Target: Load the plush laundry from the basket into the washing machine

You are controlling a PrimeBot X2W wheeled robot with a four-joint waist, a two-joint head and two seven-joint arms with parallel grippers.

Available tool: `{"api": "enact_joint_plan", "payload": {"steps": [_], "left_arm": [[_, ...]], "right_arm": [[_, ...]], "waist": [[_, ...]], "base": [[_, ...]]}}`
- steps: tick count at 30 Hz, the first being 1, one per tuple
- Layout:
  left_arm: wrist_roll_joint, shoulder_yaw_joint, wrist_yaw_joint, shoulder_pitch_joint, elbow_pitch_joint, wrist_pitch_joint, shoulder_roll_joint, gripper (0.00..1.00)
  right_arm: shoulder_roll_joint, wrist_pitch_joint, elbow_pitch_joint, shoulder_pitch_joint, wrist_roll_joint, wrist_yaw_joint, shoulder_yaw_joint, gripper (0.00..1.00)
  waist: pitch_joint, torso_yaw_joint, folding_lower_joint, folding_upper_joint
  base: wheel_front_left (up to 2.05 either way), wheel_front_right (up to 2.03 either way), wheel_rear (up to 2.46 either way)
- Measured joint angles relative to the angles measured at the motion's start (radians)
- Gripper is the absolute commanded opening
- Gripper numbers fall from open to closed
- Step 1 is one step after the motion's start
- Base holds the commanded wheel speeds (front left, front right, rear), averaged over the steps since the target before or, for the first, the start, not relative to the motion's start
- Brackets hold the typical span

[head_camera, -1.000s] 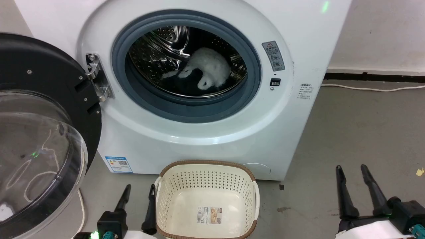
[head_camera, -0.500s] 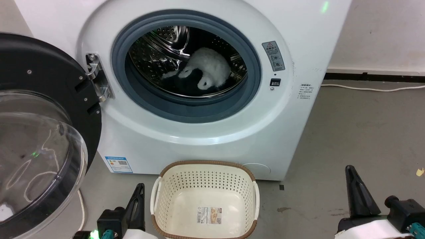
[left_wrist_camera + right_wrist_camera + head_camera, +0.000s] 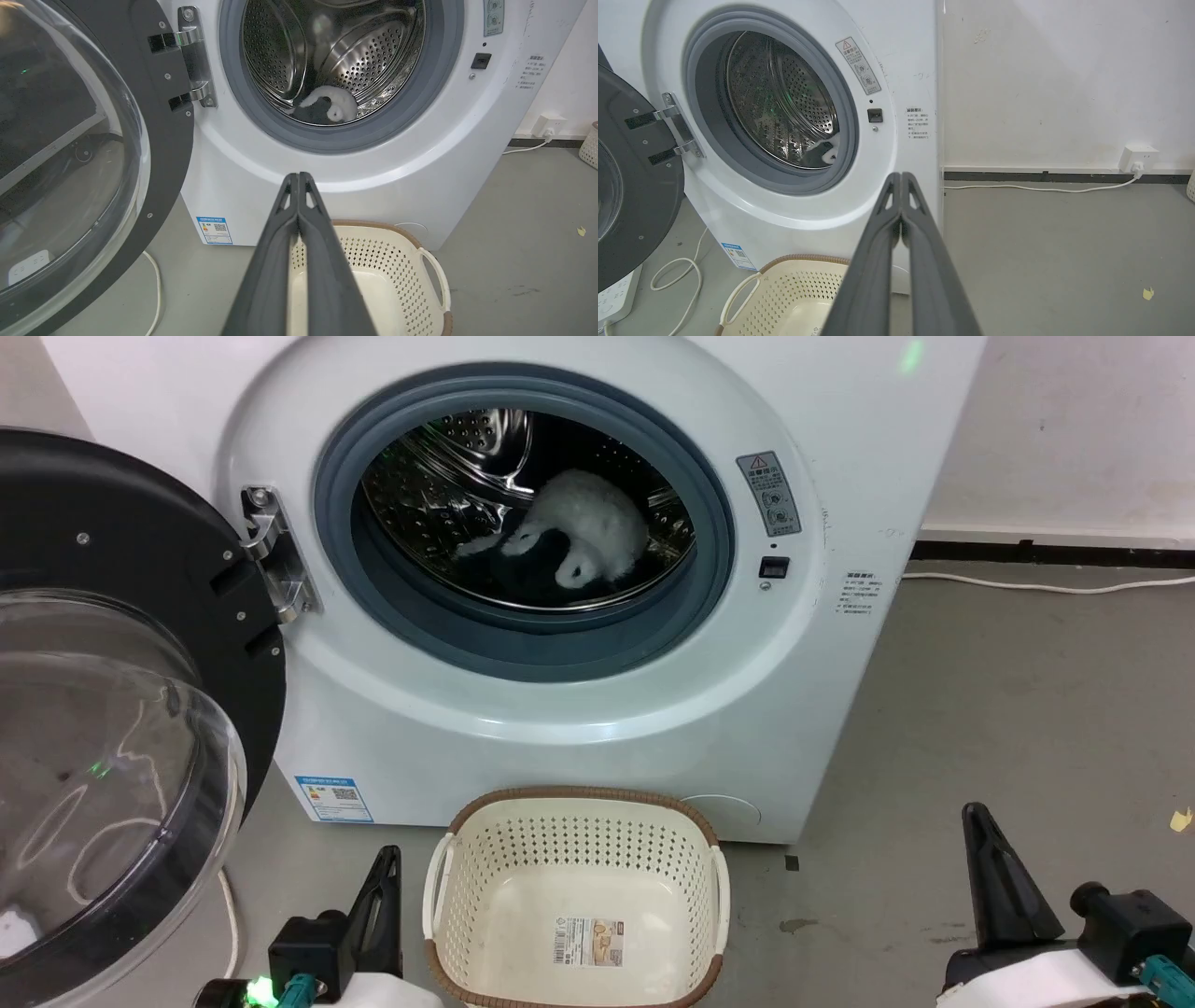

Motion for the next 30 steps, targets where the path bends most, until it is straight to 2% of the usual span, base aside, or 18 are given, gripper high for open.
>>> {"api": "enact_joint_plan", "payload": {"steps": [30], "left_arm": [[0.035,0.024,-0.008,0.0,-0.05,0.059,-0.005,0.0]], "right_arm": [[0.0,0.061,-0.014,-0.006,-0.044,0.0,0.01,0.0]], "waist": [[0.0,-0.003,0.0,0.0]], "base": [[0.0,0.0,0.0]]}}
